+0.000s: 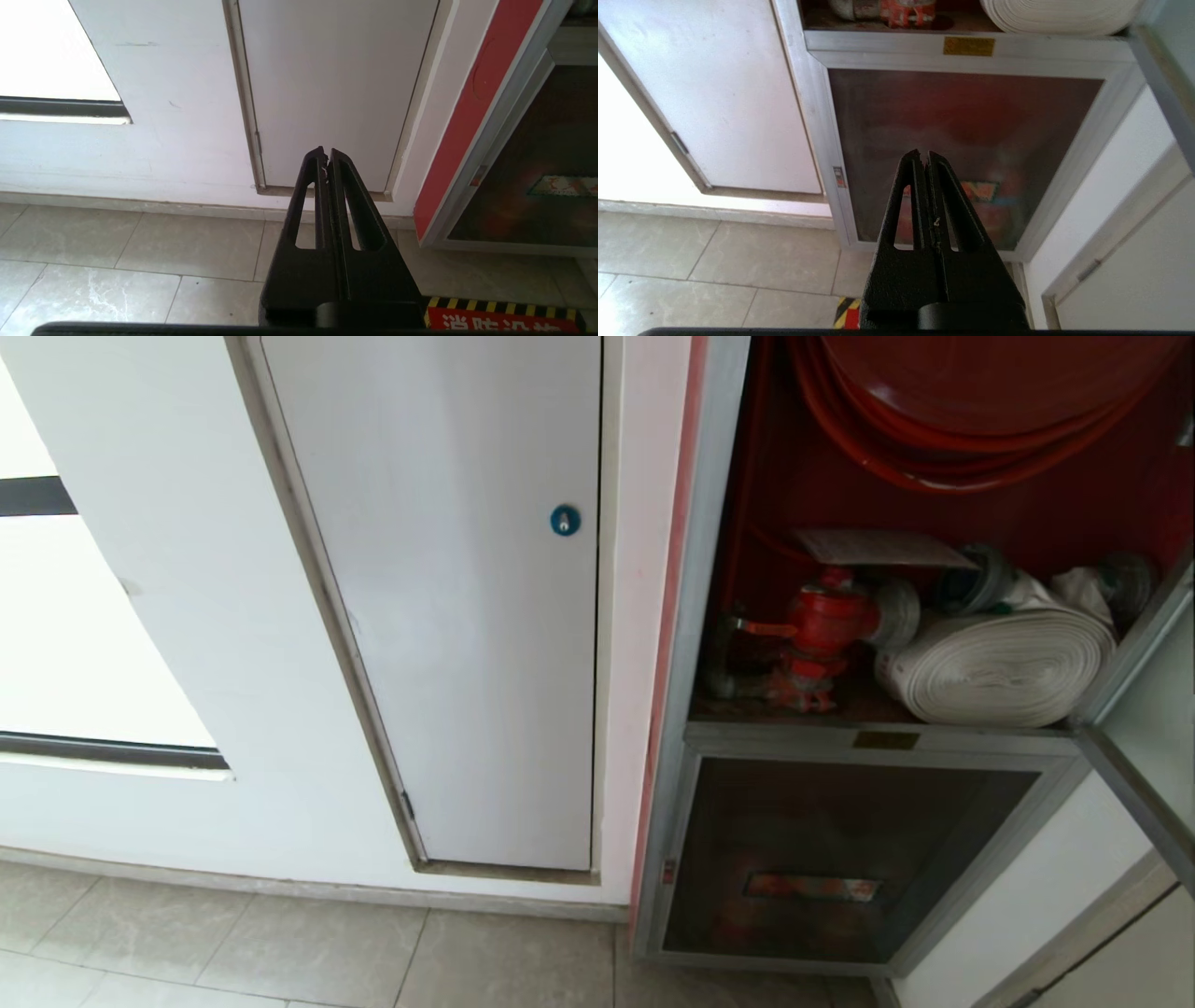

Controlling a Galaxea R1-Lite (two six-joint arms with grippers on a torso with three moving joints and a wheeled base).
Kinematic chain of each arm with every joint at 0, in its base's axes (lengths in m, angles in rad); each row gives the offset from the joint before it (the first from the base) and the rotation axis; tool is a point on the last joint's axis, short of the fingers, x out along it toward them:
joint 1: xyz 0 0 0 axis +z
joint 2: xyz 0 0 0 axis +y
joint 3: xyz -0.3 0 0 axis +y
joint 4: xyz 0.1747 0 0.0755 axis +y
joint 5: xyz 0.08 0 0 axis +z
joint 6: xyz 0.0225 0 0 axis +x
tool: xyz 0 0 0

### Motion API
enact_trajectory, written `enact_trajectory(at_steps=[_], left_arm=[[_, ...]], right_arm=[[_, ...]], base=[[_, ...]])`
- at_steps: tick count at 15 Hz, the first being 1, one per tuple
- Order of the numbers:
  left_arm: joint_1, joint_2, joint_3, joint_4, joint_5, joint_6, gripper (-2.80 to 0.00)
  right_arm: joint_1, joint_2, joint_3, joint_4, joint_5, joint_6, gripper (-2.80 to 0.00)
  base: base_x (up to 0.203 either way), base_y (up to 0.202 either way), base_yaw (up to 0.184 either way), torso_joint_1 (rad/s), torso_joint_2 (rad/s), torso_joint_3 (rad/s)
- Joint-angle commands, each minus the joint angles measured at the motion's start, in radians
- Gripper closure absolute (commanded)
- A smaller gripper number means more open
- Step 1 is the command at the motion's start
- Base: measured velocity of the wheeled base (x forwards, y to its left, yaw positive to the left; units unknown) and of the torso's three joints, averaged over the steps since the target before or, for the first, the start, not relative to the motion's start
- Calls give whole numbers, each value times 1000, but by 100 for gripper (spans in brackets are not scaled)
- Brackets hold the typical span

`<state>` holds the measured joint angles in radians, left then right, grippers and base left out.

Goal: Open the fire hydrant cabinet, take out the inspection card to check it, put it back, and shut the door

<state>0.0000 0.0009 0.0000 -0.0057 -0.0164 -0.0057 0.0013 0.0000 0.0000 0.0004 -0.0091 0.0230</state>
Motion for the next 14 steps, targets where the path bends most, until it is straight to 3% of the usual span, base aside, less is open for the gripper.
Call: enact_trajectory(at_steps=[1, 14], left_arm=[[0, 1, 1, 0, 0, -1, 0], [0, 1, 0, 0, 0, -2, 0]], right_arm=[[0, 0, 0, 0, 0, 0, 0], [0, 0, 0, 0, 0, 2, 0]], base=[[201, 0, 0, 2, 7, 0], [195, 0, 0, 3, 3, 2]])
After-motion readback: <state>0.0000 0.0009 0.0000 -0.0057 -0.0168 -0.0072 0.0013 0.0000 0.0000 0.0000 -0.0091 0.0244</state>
